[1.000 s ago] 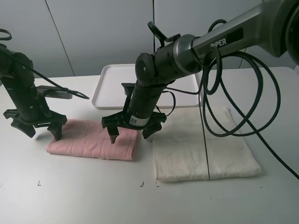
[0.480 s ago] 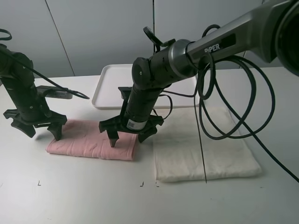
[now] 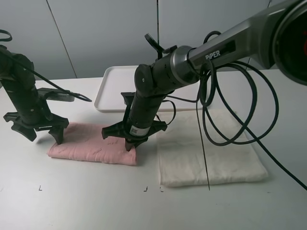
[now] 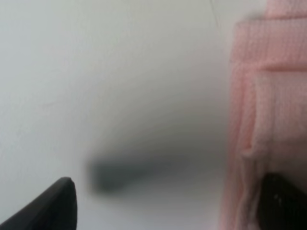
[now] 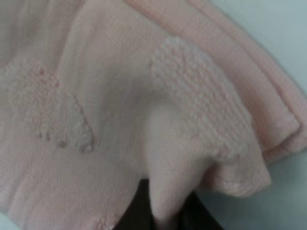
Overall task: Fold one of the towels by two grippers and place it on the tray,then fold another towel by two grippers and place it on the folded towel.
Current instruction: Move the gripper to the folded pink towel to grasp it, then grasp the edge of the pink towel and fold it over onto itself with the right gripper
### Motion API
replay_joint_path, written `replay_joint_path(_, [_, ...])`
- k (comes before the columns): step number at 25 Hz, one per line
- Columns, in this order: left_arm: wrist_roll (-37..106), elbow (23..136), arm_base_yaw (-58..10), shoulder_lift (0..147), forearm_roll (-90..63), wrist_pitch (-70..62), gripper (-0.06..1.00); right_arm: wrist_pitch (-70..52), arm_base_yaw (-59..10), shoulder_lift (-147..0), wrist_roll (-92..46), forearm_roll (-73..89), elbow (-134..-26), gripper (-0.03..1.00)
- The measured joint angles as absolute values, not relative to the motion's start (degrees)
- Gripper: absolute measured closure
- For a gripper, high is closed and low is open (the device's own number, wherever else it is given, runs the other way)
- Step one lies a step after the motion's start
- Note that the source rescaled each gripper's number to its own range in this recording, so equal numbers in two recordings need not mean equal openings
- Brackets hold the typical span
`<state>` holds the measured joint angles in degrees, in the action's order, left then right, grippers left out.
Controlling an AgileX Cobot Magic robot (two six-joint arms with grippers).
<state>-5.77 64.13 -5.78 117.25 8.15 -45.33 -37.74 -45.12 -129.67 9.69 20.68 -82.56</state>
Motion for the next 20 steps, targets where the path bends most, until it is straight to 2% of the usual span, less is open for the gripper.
replay_joint_path(15, [-5.77, 64.13, -5.78, 117.25, 8.01, -45.33, -0.02, -37.74, -45.12, -124.06, 9.34, 20.53, -82.56, 0.94])
replay_joint_path(20, [-5.77, 64.13, -5.78, 117.25, 8.01, -45.33, -0.02, -36.61, -45.12, -121.97, 4.4, 29.41, -82.56, 0.94])
